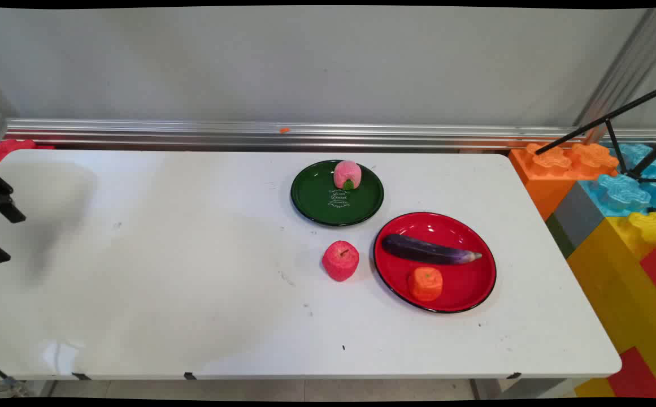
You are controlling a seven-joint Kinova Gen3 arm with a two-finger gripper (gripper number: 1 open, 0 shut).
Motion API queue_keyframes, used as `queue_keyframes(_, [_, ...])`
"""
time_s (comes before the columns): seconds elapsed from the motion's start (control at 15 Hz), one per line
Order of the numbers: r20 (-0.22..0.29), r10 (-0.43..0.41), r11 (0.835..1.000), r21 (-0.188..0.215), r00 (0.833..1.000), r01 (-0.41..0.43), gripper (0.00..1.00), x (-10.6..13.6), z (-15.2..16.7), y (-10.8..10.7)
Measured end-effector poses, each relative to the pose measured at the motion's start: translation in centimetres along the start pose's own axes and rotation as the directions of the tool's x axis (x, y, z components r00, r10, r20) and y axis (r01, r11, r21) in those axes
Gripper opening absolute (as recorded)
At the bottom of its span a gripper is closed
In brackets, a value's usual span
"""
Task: Pick up the eggplant from the red plate
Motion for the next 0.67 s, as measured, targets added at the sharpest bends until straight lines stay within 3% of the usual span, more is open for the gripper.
queue_keyframes(0.2, [-0.043, -0.007, 1.000, -0.014, 0.999, 0.006, 1.00, 0.4, 0.1, 0.2])
queue_keyframes(0.4, [-0.137, -0.016, 0.999, -0.037, 0.990, 0.011, 1.00, 2.6, 0.2, 0.9])
queue_keyframes(0.67, [-0.281, -0.063, 0.994, -0.105, 0.958, 0.034, 1.00, 7.5, 1.4, 2.2])
